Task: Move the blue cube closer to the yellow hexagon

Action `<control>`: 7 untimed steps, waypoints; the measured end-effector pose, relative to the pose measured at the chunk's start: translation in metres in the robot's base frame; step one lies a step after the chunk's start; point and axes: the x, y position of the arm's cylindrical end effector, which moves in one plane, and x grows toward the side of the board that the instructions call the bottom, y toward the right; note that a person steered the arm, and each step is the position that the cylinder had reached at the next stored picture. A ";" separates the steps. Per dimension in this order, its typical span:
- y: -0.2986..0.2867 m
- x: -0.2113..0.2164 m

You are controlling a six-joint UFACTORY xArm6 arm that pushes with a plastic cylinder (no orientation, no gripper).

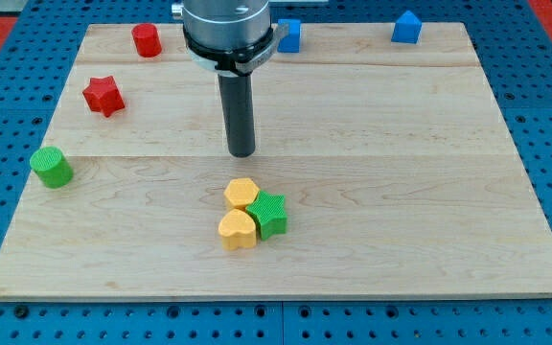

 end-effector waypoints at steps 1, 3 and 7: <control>0.003 -0.001; 0.086 -0.109; 0.138 -0.240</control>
